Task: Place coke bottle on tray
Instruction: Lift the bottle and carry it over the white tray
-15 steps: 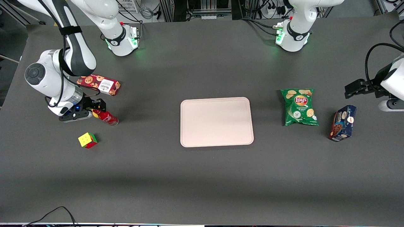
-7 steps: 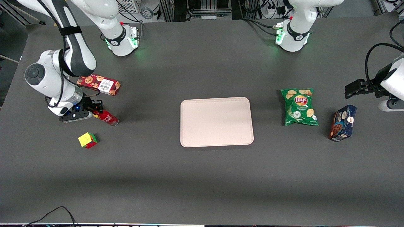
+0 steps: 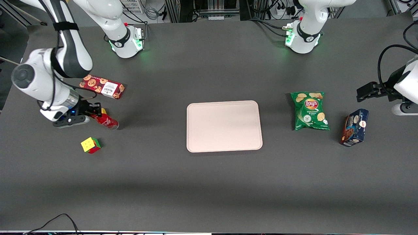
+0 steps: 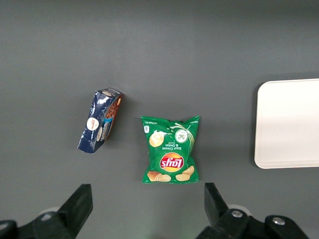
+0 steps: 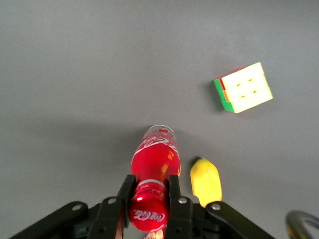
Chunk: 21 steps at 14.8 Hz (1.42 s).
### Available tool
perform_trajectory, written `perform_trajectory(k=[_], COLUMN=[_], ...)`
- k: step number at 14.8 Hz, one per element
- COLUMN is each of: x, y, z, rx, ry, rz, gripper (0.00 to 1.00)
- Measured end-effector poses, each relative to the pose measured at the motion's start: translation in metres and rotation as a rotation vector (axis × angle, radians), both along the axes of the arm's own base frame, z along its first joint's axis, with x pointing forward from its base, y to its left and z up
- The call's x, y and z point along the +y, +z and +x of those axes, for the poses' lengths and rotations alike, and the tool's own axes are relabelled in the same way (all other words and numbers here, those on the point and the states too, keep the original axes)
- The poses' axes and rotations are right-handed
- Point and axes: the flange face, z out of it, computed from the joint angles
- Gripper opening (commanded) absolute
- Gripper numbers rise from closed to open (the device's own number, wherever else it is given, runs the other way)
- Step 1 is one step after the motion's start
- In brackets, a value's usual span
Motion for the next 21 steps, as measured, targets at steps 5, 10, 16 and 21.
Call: perform_trajectory(k=[5,10,16,21], x=[0.021,0.090,0.230,0.343], y=[0.118,0.196,0.230,0.198], z=[0.016,0.012,-0.015,-0.036], rx=[-0.002,-0.010,-0.061,-0.019], ry=[0.029,0.014,-0.088,-0.139], rz=[-0.023,-0.011,0.027,0.038], gripper=[0.00,0.00,0.00,0.00])
